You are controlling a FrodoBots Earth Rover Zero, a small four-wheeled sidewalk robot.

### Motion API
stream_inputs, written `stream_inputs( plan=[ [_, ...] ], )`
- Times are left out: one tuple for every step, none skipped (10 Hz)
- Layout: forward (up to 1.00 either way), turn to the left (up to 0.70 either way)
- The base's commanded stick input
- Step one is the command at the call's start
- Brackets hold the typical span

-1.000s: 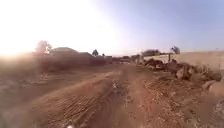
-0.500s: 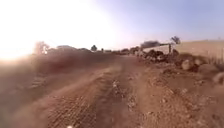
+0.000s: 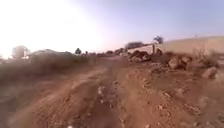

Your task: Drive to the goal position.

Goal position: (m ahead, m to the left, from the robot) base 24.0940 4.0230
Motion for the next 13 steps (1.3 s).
stream_inputs(
  plan=[
    [0.69, -0.33],
    [0.69, -0.09],
    [0.69, 0.00],
    [0.69, 0.00],
    [0.69, 0.00],
    [0.69, 0.00],
    [0.69, 0.00],
    [0.69, 0.00],
    [0.69, 0.00],
    [0.69, 0.00],
    [0.69, 0.00],
    [0.69, 0.00],
    [0.69, 0.00]
  ],
)
